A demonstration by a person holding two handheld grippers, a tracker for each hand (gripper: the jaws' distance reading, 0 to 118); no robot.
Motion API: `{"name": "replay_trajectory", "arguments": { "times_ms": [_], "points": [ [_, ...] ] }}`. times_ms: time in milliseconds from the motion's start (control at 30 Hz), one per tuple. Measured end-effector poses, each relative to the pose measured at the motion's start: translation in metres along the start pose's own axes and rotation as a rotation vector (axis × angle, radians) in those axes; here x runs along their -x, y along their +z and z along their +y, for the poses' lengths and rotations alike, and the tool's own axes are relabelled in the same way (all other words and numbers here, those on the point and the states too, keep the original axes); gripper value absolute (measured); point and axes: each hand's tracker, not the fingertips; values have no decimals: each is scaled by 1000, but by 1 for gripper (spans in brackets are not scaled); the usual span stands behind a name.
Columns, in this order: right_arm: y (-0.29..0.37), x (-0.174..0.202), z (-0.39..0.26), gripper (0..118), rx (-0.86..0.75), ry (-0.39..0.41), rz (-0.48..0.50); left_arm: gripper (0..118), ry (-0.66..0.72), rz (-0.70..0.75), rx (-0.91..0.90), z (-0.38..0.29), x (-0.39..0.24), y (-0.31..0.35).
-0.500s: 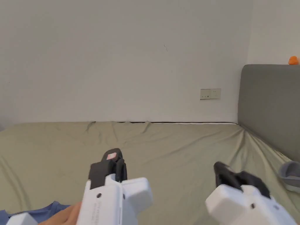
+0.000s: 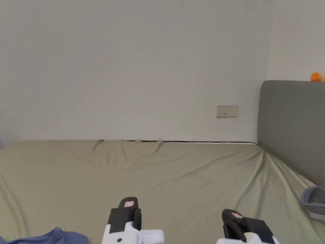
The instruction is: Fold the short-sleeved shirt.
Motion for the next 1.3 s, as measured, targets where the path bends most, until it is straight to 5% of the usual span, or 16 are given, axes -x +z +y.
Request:
{"name": "replay_trajectory", "arguments": {
  "times_ms": [133,233,300,333,433,467,533,1300],
  "points": [
    [4,-59,-7,0,80,-659,-68,0,647,-31,98,-1,72,1],
    [27,-93,-28,0,35,-1148,-152,0,1185,-59,8,-28,112,25],
    [44,-91,-42,0,76,-1492,-199,0,1378,41,-22,-40,109,44],
    [52,-93,-41,0,17,-1464,-293,0,1421,96,-23,-44,103,53],
    [59,-85,-28,0,36,-1220,-320,0,1426,90,25,-51,83,61],
    [59,-82,-28,0,56,-1208,-289,0,1399,42,64,-48,78,60],
    [55,-78,-28,0,71,-1244,-198,0,1317,-20,142,-45,72,55],
    [49,-70,-32,0,110,-1184,-198,0,1340,-8,56,-35,89,56]
  ]
}}
